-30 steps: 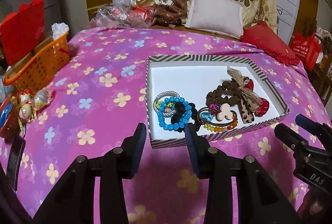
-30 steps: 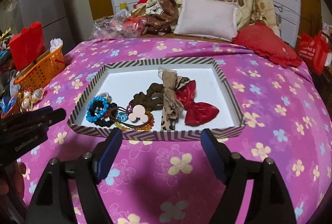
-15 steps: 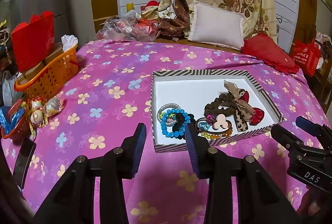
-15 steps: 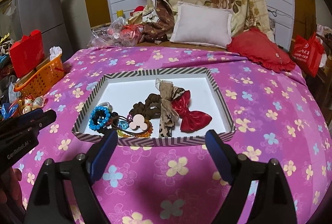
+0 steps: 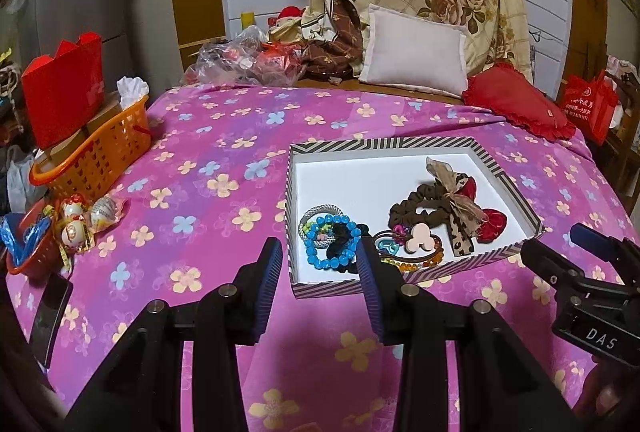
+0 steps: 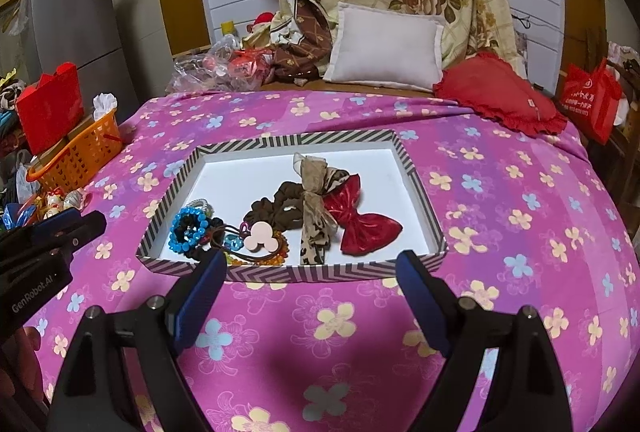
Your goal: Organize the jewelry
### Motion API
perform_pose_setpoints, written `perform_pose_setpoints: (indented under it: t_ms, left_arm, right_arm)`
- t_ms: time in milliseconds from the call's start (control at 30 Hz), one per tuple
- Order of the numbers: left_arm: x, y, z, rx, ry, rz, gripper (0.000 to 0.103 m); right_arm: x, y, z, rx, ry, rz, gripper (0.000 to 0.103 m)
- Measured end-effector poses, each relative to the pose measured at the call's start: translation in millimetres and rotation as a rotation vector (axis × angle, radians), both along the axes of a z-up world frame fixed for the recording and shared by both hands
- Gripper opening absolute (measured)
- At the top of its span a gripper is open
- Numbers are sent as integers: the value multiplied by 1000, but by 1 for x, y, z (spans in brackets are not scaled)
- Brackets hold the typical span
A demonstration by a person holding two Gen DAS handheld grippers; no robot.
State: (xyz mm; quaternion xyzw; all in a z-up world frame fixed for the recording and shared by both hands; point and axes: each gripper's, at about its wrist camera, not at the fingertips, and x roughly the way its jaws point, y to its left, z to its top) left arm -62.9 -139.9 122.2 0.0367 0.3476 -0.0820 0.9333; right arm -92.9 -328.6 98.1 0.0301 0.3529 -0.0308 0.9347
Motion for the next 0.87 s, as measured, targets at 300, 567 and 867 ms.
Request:
perform_pose_setpoints:
  t_ms: [300,567,867]
  left_arm:
    - [-1,-2,0,-5,5,-12,39]
    - [-1,-3,0,1,-1,-15,39]
    - [-7,-6,2,-8,-48,-47,39]
  right_arm:
    - [1,0,-4,7,8,5,89]
    - [1,0,-6,8,10,6,89]
    - [-1,0,-12,19,18,6,89]
